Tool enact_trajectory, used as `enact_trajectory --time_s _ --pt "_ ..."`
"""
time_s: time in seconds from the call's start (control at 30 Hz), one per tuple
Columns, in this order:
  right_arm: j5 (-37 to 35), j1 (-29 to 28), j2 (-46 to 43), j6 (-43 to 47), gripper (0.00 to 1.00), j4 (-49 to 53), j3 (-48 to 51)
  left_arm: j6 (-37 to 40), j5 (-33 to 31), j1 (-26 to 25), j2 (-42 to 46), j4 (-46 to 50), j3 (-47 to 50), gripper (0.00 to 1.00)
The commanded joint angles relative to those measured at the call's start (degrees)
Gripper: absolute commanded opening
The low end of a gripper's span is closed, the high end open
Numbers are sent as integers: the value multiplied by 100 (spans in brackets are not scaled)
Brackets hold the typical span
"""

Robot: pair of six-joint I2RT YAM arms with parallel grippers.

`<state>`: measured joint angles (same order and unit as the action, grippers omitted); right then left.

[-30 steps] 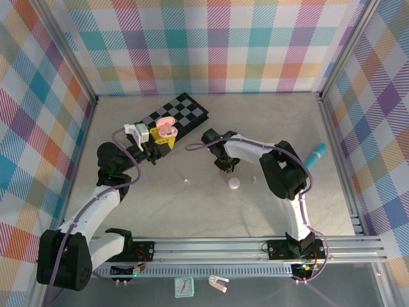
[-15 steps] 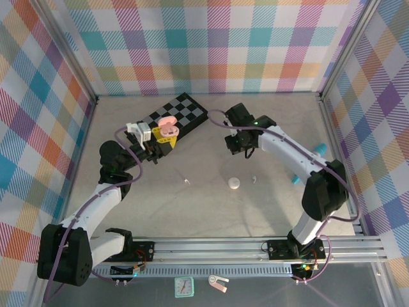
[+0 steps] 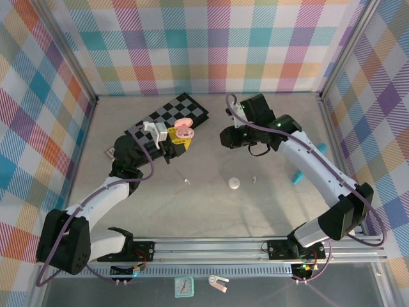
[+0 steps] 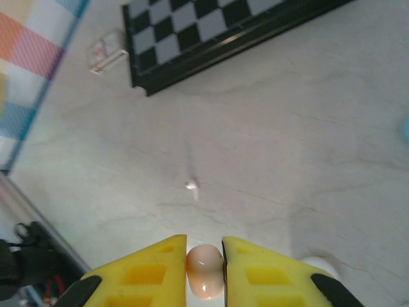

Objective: Insert the wireless bluetooth earbuds into the charging case

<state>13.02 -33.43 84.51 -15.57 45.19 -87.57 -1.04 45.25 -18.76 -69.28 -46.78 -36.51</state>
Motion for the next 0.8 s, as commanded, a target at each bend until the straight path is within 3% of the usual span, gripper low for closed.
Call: enact_trajectory --time_s 0.0,0.3,0.77 --pt "802 55 -210 -349 19 -320 -171 275 -150 -171 -180 -147 -265 27" --pt "1916 65 -280 -1008 20 -1246 -167 472 -377 -652 -685 -321 -470 27" --pt "2147 65 83 -1323 20 -1649 -357 877 -612 -1062 -831 90 -736 27"
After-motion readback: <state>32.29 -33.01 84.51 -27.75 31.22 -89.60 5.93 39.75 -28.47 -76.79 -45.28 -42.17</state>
